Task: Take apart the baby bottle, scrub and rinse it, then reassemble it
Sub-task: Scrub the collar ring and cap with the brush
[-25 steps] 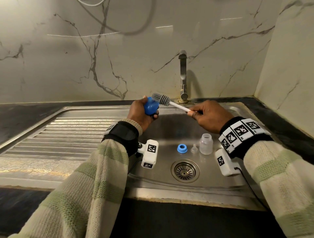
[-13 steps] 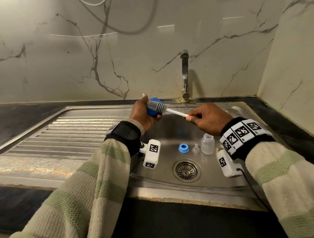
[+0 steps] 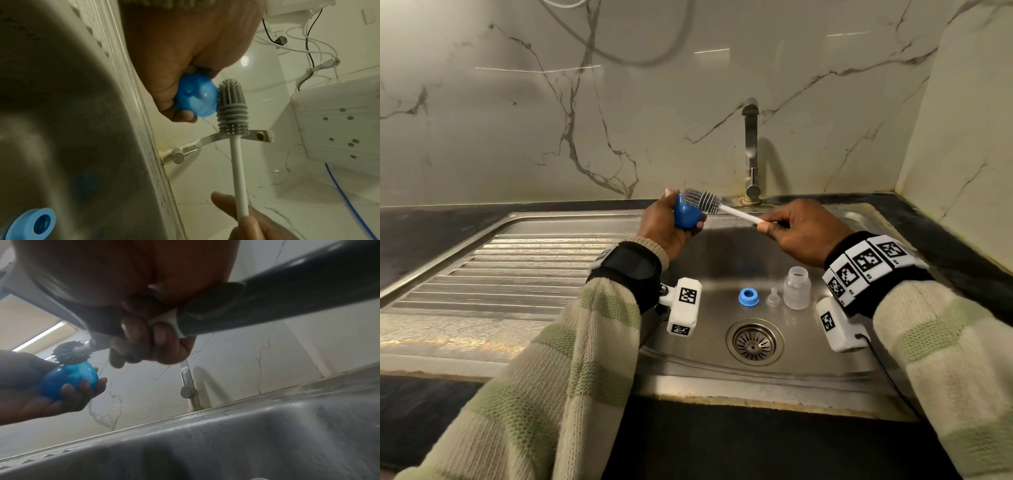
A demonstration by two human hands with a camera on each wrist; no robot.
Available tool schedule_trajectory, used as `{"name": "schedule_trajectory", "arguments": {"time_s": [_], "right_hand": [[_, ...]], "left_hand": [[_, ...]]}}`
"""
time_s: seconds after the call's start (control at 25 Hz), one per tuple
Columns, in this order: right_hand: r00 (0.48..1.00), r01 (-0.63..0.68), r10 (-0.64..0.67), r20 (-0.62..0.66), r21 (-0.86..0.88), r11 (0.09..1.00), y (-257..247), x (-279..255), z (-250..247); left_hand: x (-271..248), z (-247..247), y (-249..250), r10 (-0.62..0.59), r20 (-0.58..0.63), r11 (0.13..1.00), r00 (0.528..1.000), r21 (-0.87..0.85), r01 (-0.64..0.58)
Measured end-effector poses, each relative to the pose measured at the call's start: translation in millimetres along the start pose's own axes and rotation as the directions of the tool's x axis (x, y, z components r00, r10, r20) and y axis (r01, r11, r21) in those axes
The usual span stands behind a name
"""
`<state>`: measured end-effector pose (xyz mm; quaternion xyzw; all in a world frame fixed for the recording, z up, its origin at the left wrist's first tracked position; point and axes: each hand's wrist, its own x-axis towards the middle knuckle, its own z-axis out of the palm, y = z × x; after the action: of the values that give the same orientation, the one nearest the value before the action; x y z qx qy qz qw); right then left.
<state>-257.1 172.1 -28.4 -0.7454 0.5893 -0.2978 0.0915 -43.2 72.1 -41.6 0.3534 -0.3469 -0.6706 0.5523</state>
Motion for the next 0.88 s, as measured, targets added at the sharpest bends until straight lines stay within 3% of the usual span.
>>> {"name": "schedule_trajectory", "arguments": {"time_s": [0.28, 0.56, 0.68, 0.8, 0.88], "right_hand": [[1.0, 0.016, -0.016, -0.006, 0.04, 0.999, 1.5, -0.1, -1.9], [0.997, 0.027, -0.028, 0.068, 0.011, 1.0, 1.8, -0.1, 0.2], [1.0, 0.005, -0.005, -0.023, 0.012, 1.0, 5.1, 1.0, 1.3], [0.997, 0.014, -0.016, 0.075, 0.024, 1.0, 3.8, 1.5, 2.6], [0.999, 0.014, -0.015, 0.032, 0.016, 1.0, 3.2, 0.9, 3.8]], "left_hand": [[-4.4, -0.2, 2.0, -0.007, 0.025, 0.998, 1.0, 0.065, 0.006], [-1.9, 1.2, 1.2, 0.017, -0.044, 0.999, 0.999, 0.032, -0.016], [-2.3, 1.3, 0.8, -0.004, -0.022, 1.0, 1.0, 0.026, 0.004], [-5.3, 3.0, 1.7, -0.006, -0.025, 1.0, 1.0, -0.03, 0.005], [-3.1, 1.9, 2.6, -0.003, -0.009, 1.0, 1.0, -0.02, 0.002]]}}
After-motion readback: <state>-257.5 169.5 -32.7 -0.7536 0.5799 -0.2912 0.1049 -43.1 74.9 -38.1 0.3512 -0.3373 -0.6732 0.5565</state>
